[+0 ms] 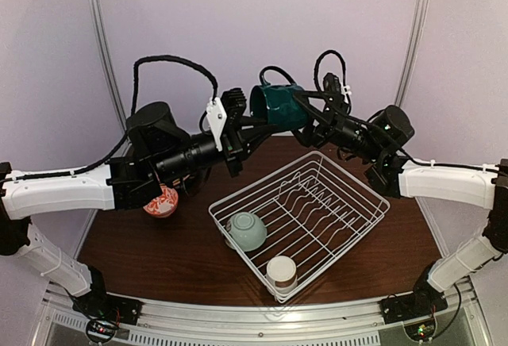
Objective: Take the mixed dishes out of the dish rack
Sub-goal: Pass from the right arm to the left, then place the cup at the corner of the board.
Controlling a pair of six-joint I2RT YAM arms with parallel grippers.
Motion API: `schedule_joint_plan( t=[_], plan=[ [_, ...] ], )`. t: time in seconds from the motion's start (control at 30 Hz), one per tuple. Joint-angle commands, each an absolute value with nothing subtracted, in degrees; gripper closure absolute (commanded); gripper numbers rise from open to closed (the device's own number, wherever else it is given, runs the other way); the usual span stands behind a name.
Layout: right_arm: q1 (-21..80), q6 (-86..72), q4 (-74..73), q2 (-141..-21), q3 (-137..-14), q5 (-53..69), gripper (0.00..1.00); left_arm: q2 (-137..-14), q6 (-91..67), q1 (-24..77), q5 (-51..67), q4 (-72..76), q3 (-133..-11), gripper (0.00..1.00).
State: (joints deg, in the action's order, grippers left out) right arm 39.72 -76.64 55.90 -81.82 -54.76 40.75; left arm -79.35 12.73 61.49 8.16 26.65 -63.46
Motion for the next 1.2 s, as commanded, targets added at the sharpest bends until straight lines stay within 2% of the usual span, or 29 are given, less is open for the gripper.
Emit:
schedule_joint_plan(
  t=[0.0,0.03,0.1,0.27,0.3,0.47,0.93,1.07,1.17],
  plan=[
    [41.20,-75.43,56.36,-80.49,-54.65,42.62,0.49,-80.16,11.05,61.44,8.29,25.05,-64.95,1.00],
    [41.14,-75.43,56.49,-80.57,-54.52,42.63,0.45,-79.89,10.61,61.41,8.50,25.05,-64.88,1.00],
    [41.00,-75.23,56.31,-80.44,-54.33,42.57,0.30,-79.23,9.49,61.44,7.61,24.63,-64.81,1.00],
    [40.00,-73.27,51.77,-80.15,-54.15,41.59,0.02,-77.18,7.99,61.42,4.07,22.67,-64.55,1.00],
    [39.63,-71.98,48.69,-79.87,-54.26,41.05,0.01,-76.84,7.65,61.36,3.37,22.05,-64.71,1.00],
    [37.08,-68.33,38.96,-78.57,-53.66,38.54,0.00,-75.28,6.00,60.32,2.53,19.60,-65.33,1.00],
    [25.94,-65.80,34.41,-73.21,-50.03,39.35,0.00,-74.34,-2.19,52.39,6.25,13.53,-66.59,1.00],
    [24.80,-60.35,26.24,-71.58,-50.94,39.14,0.00,-79.19,-2.78,49.17,1.06,2.85,-74.04,1.00],
    [24.71,-55.15,19.43,-70.51,-52.33,38.74,0.00,-86.18,-3.84,46.26,-4.11,-10.67,-84.26,1.00]
  ],
)
